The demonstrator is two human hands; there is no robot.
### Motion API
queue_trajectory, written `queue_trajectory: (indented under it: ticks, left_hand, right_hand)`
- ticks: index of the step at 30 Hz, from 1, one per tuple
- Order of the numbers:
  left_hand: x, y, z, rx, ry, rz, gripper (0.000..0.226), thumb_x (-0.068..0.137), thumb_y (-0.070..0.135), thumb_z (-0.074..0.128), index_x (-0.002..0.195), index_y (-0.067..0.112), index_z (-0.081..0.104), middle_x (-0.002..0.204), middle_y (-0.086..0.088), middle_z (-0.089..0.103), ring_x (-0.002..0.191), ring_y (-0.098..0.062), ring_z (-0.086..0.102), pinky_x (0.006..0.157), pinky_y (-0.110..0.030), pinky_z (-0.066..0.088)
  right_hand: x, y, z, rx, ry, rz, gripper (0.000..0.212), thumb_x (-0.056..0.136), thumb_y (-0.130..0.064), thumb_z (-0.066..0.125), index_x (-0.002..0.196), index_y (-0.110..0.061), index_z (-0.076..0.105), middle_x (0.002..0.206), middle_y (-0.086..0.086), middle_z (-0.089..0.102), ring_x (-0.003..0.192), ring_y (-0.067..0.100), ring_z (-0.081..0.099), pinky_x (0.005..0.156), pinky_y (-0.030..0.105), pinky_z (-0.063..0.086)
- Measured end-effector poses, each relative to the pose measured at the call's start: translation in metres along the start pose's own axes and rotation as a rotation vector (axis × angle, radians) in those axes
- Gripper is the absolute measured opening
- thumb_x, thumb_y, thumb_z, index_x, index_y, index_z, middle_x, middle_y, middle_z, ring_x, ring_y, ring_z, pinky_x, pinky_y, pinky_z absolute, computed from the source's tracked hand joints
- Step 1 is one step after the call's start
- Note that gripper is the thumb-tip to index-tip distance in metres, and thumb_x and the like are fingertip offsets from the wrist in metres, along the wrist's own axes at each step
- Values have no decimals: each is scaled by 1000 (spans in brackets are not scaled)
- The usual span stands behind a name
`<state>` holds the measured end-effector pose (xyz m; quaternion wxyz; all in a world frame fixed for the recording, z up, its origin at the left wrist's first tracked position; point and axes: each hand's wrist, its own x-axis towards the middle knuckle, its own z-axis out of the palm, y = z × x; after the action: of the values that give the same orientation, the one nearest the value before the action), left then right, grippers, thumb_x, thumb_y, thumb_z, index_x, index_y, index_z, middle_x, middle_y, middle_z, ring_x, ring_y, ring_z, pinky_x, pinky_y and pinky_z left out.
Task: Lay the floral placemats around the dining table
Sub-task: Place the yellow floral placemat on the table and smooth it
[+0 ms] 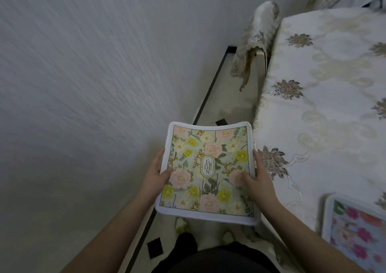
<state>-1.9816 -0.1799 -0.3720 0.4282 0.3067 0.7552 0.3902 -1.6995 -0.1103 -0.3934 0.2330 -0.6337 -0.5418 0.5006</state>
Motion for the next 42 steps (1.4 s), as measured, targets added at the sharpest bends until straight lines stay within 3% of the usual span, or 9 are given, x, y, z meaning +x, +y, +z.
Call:
queue_trajectory:
  ticks: [5,10,14,19,22,25,29,36,42]
  left_hand:
    - [41,6,-6,-25,-63,12,65,96,8,61,149,35,35,121,-2,69,98,-20,73,76,-48,62]
    - [94,20,-14,-73,-154,50,62,97,3,58,144,38,38,120,-1,68,100,-18,71,75,-41,62]
    - [143,41,-28,-31,-223,86,63,98,7,58,148,39,36,124,-2,68,102,-19,71,78,-44,62]
    - [196,62,-46,35,-314,128,63,98,12,58,146,45,35,120,4,68,99,-16,72,77,-41,62]
    - [224,69,-48,59,-362,141,64,97,13,61,143,50,37,119,5,70,98,-16,73,79,-48,61]
    - [241,78,-40,84,-411,163,66,96,10,61,146,45,36,120,3,70,98,-15,73,78,-44,62]
    - [258,94,-18,67,-492,163,65,96,7,60,147,40,37,124,-2,67,98,-16,72,69,-33,62]
    - [287,129,42,135,-636,163,65,96,12,62,147,45,37,118,4,69,93,-13,73,73,-42,63]
    - [307,163,111,228,-747,198,65,96,12,62,147,43,36,115,-1,70,95,-19,73,74,-41,63]
  right_hand:
    - [17,-13,8,7,59,16,73,94,-15,53,152,-42,19,141,-7,55,119,20,59,94,43,52]
    - [44,-34,30,-21,154,6,70,94,-14,53,153,-36,21,141,-5,54,120,21,58,94,41,51]
    - [64,-55,58,-9,270,30,71,93,-16,54,152,-39,22,141,0,54,118,25,58,95,47,51]
    - [89,-80,82,-38,356,64,72,94,-13,54,155,-32,20,151,-1,43,131,26,48,98,37,42]
    - [94,-88,88,1,406,95,73,95,-13,54,155,-32,19,154,-2,40,133,24,46,100,35,40]
    - [98,-92,88,27,437,133,72,96,-13,53,156,-30,18,151,-4,41,131,23,47,93,31,40]
    - [102,-90,77,91,499,186,71,97,-17,54,154,-38,17,143,-1,51,114,25,59,83,37,53]
    - [114,-75,47,192,626,284,70,98,-17,54,153,-40,17,125,-2,57,86,12,61,55,22,45]
    - [131,-58,16,270,734,336,71,98,-17,55,153,-40,16,128,3,62,93,20,64,57,18,45]
